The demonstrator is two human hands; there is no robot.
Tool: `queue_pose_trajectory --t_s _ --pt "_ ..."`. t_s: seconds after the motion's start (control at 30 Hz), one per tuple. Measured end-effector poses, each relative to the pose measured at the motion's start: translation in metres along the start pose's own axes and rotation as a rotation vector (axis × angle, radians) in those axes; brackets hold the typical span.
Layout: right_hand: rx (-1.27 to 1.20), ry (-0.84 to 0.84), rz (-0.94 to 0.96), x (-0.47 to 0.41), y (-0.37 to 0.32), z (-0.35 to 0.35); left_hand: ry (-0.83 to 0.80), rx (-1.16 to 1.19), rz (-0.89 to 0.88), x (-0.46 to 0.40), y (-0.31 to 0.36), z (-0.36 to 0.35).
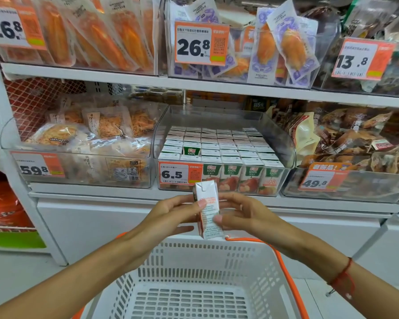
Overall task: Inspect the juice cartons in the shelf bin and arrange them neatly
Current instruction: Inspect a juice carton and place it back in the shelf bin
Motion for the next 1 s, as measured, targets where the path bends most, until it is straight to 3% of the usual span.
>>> queue_pose_trajectory --t_s 0.23,0.37,0.5,0.57,0.67,0.87,1.0 --pt "-0.001 -0.073 -0.071 0.003 0.007 -0.012 0.000 -0.062 -0.051 0.000 0.005 0.000" --pt "-0.012 0.119 -0.054 -0.001 0.010 0.000 0.088 -0.112 -0.046 0.000 0.004 0.009" --pt "0.241 0.334 0.019 -0.002 0.007 0.010 0.208 -0.147 -0.029 0.001 0.000 0.011" --pt "0.364 0.365 0.073 -0.001 0.003 0.008 0.260 -0.158 -0.023 0.001 -0.001 0.013" --pt "0.393 0.279 0.084 -0.004 0.004 0.004 0.210 -0.141 -0.008 -0.001 -0.003 0.012" --pt "0.154 0.020 -0.008 -0.003 0.006 0.003 0.045 -0.143 -0.046 -0.002 0.006 0.008" --pt "0.133 0.057 0.022 -0.001 -0.002 0.004 -0.016 -0.165 -0.060 -0.002 0.009 0.008"
Point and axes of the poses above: each hand's wrist, its own x-axis away from the middle knuckle, its own z-axis out of the back of the hand, y = z × x, the point moved 9 cm from there along -x, towards the middle knuckle, and after that the axes turned 4 degrees about -x, right-handed, at the moved point
